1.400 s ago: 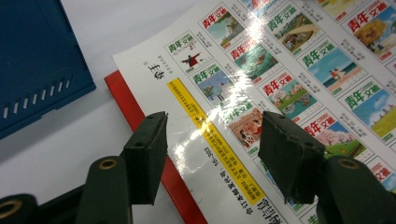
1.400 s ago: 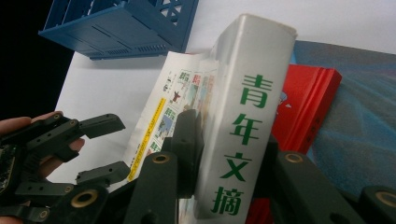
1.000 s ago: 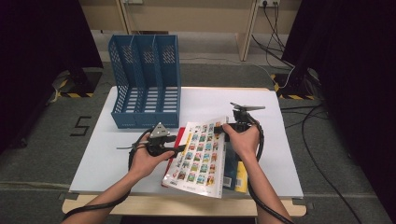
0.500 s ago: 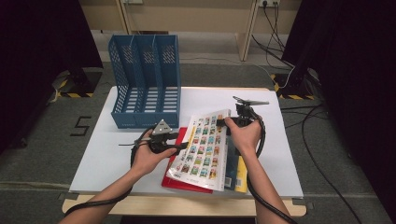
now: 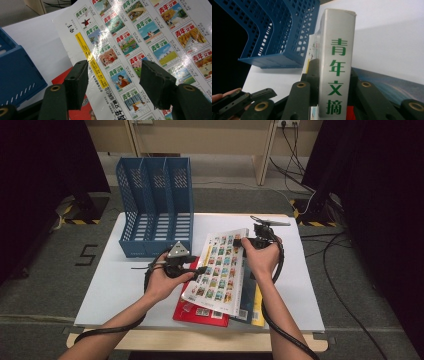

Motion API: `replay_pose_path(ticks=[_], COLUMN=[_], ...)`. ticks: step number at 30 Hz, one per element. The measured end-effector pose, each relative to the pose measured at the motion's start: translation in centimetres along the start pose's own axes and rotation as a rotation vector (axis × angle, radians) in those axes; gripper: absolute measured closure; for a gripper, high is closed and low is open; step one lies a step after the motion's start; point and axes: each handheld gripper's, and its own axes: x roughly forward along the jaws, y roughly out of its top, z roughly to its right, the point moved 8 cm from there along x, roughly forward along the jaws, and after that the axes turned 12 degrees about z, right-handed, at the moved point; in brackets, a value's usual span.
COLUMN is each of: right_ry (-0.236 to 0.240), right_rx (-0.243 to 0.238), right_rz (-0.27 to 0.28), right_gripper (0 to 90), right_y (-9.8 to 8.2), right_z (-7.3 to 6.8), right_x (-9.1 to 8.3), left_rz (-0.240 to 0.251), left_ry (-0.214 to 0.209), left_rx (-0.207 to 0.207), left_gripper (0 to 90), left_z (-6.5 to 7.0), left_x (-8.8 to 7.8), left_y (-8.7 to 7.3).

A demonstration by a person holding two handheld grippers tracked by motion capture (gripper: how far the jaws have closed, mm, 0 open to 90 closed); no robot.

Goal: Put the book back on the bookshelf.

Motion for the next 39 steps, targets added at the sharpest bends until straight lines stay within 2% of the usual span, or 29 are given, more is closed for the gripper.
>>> replay_pose_path(ticks=[14,18,26,39], right_ry=[-0.022,-0.029,-0.037,-0.047], right_rx=[-0.015,-0.025,-0.017,-0.030], right_rz=[0.056,0.078,0.090,0.145], right_gripper=[74.2,74.2,74.2,74.2], right_y=[1.5,1.9,2.3,3.6], right_z=[-0.4,-0.3,-0.3,-0.8], right_x=[0.0,-0.1,-0.1,-0.1], left_rz=[0.014,0.018,0.030,0.034], left_ry=[-0.015,-0.022,-0.034,-0.052], left_rx=[0.008,0.003,-0.008,0.004], left_gripper=[36.9,36.4,35.1,35.2], left_z=[0.7,1.0,1.5,2.1], left_x=[0.8,1.1,1.6,2.2], left_y=[1.2,1.5,2.0,2.8])
